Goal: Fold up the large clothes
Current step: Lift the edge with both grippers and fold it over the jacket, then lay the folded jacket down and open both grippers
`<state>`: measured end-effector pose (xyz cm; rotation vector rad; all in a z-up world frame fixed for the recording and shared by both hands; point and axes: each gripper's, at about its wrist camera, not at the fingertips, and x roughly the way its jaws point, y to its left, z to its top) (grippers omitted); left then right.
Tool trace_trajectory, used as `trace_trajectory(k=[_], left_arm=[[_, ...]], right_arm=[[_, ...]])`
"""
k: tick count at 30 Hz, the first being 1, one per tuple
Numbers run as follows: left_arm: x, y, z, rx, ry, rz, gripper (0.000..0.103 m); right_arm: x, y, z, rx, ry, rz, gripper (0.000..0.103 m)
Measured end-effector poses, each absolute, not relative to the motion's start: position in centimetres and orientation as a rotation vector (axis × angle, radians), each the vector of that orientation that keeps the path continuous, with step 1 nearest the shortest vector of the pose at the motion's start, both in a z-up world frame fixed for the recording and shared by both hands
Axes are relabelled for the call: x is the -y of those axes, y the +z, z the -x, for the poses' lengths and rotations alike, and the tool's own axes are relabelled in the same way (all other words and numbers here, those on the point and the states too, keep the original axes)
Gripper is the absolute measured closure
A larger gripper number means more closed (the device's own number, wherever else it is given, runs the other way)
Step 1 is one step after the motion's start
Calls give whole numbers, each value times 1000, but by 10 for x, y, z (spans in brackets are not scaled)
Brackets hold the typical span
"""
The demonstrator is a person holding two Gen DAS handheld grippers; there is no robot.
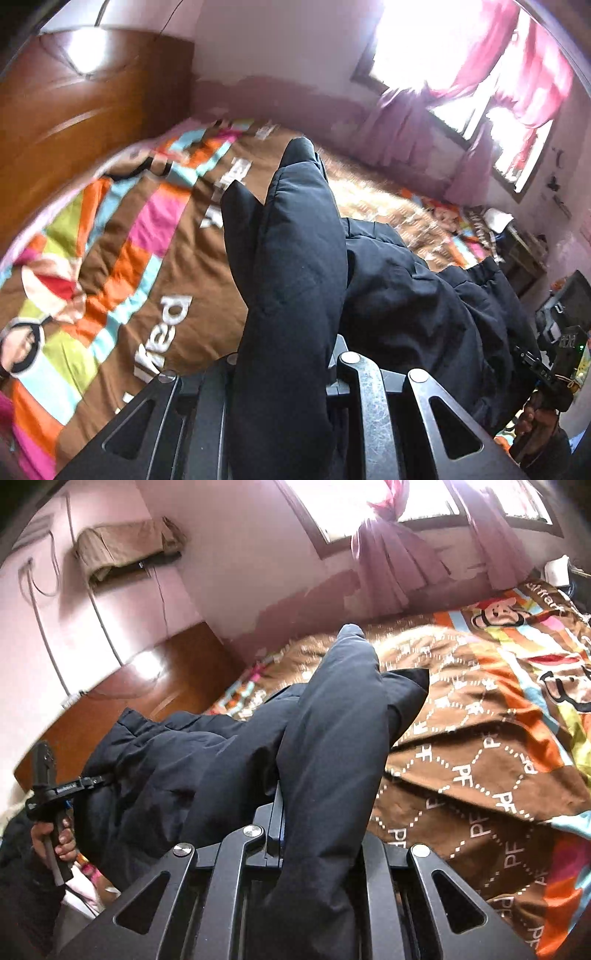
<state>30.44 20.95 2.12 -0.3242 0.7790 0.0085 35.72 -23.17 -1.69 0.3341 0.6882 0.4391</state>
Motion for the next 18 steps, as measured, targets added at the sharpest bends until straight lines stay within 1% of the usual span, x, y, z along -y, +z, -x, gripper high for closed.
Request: trace_trajectory(k=[3, 6, 7, 9, 12, 13, 14, 15, 16, 18], left_arm=[[-210, -27, -315, -861, 59, 322, 87], [-210, -49, -312, -879, 78, 313, 86], [-210, -50, -310, -878, 78, 311, 86], [-207, -49, -307, -877, 76, 294, 85], [-202, -45, -307, -897, 95, 265, 80], [-202, -45, -308, -903, 103, 256, 78], [-200, -44, -308, -916, 115, 245, 75], [-200, -45, -309, -929, 125, 240, 73], [-200, -46, -309, -941, 137, 241, 69], [-203, -49, -308, -960, 155, 269, 64]], right_arm=[[221, -49, -374, -781, 389, -303, 91], [225, -72, -375, -840, 342, -313, 89], [227, -77, -374, -849, 335, -317, 89], [231, -83, -373, -866, 320, -307, 84], [235, -87, -374, -882, 304, -321, 82], [235, -88, -373, -888, 293, -324, 81], [234, -88, -373, -897, 280, -321, 78], [234, -91, -374, -910, 263, -312, 72], [234, -93, -375, -925, 242, -302, 67], [235, -98, -377, -940, 222, -297, 49]])
